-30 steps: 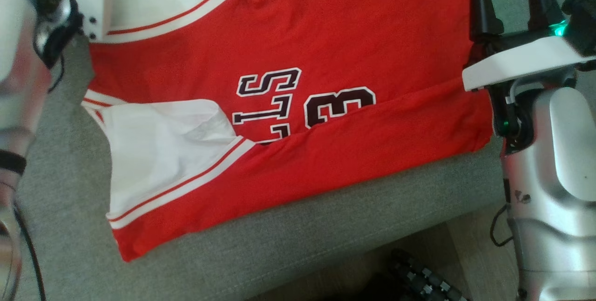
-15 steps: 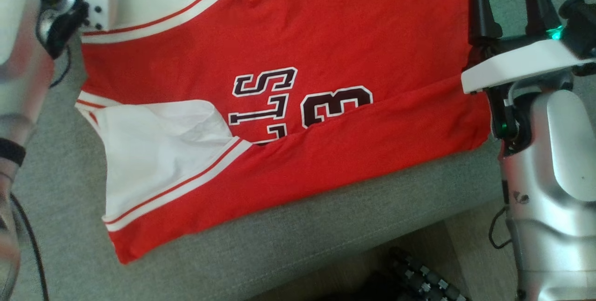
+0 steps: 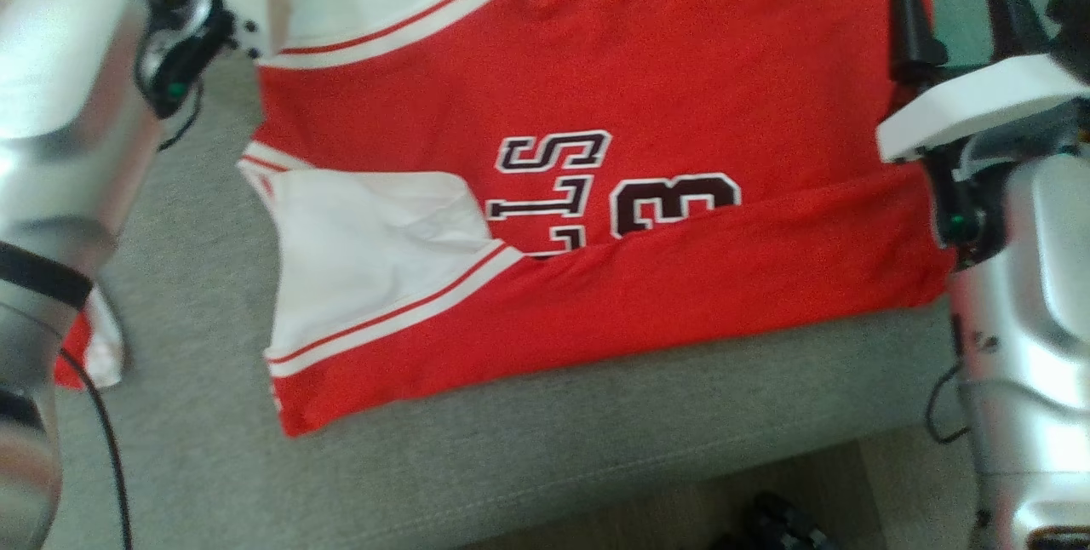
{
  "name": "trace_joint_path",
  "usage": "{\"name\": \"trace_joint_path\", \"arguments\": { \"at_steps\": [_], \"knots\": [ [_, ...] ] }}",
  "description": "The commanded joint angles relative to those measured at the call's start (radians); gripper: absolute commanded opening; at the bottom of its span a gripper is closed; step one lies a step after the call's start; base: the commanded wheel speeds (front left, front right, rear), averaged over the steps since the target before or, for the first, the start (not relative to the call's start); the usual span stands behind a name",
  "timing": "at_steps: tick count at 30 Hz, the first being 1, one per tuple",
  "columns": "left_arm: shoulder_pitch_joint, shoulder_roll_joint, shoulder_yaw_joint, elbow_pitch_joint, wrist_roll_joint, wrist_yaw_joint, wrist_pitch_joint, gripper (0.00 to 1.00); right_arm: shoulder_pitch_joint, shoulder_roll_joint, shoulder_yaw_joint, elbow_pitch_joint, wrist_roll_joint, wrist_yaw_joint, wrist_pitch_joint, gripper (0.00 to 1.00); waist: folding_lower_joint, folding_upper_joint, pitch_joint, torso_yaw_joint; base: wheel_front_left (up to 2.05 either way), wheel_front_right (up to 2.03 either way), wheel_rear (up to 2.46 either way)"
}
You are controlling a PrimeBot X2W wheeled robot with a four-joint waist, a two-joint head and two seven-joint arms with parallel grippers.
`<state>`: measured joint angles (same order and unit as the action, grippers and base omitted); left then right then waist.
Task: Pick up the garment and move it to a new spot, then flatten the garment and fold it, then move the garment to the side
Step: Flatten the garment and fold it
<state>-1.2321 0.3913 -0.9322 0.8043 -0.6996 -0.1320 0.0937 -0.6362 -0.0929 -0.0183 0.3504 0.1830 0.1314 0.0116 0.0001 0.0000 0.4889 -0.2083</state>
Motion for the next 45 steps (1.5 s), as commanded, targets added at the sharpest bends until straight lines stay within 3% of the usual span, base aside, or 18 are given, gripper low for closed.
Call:
{"name": "trace_joint_path", "arguments": {
  "at_steps": [1, 7, 14, 28, 29, 30, 31, 45],
  "knots": [
    [-0.031, 0.024, 0.024, -0.032, -0.006, 0.001, -0.017, 0.0, -0.026, -0.023, 0.008, -0.021, 0.001, -0.001, 0.009, 1.0, -0.0001, 0.0, -0.027, 0.038, 0.0, 0.0, 0.0],
    [0.005, 0.017, -0.001, -0.111, -0.038, 0.001, -0.074, 0.0, -0.08, -0.088, -0.048, 0.118, 0.006, -0.001, 0.099, 1.0, -0.0001, 0.0, -0.046, 0.11, 0.0, 0.0, 0.0],
    [0.032, 0.04, -0.041, -0.205, -0.045, 0.001, -0.07, 0.0, -0.154, -0.167, -0.08, 0.318, -0.025, -0.001, 0.188, 1.0, -0.0001, 0.0, -0.028, 0.158, 0.0, 0.0, 0.0],
    [0.029, 0.073, -0.05, -0.25, -0.059, 0.011, -0.059, 0.0, -0.247, -0.185, -0.063, 0.54, -0.065, -0.001, 0.195, 1.0, -0.0001, 0.0, -0.011, 0.158, 0.0, 0.0, 0.0],
    [0.028, 0.073, -0.048, -0.249, -0.059, 0.013, -0.06, 0.0, -0.251, -0.185, -0.055, 0.549, -0.062, -0.001, 0.199, 0.85, -0.0001, 0.0, -0.01, 0.158, 0.0, 0.0, 0.0],
    [0.028, 0.073, -0.047, -0.248, -0.06, 0.016, -0.061, 0.0, -0.255, -0.186, -0.046, 0.557, -0.058, -0.001, 0.202, 0.22, -0.0001, 0.0, -0.01, 0.158, 0.0, 0.0, 0.0],
    [0.027, 0.073, -0.046, -0.246, -0.061, 0.019, -0.062, 0.0, -0.258, -0.187, -0.037, 0.562, -0.053, -0.001, 0.203, 0.0, -0.0001, 0.0, -0.01, 0.157, 0.0, 0.0, 0.0],
    [-0.024, 0.079, 0.009, -0.199, -0.057, 0.08, -0.154, 0.0, -0.379, -0.226, 0.042, 0.521, 0.035, -0.001, 0.017, 0.0, -0.0001, 0.0, 0.01, 0.155, 0.0, 0.0, 0.0]
  ]
}}
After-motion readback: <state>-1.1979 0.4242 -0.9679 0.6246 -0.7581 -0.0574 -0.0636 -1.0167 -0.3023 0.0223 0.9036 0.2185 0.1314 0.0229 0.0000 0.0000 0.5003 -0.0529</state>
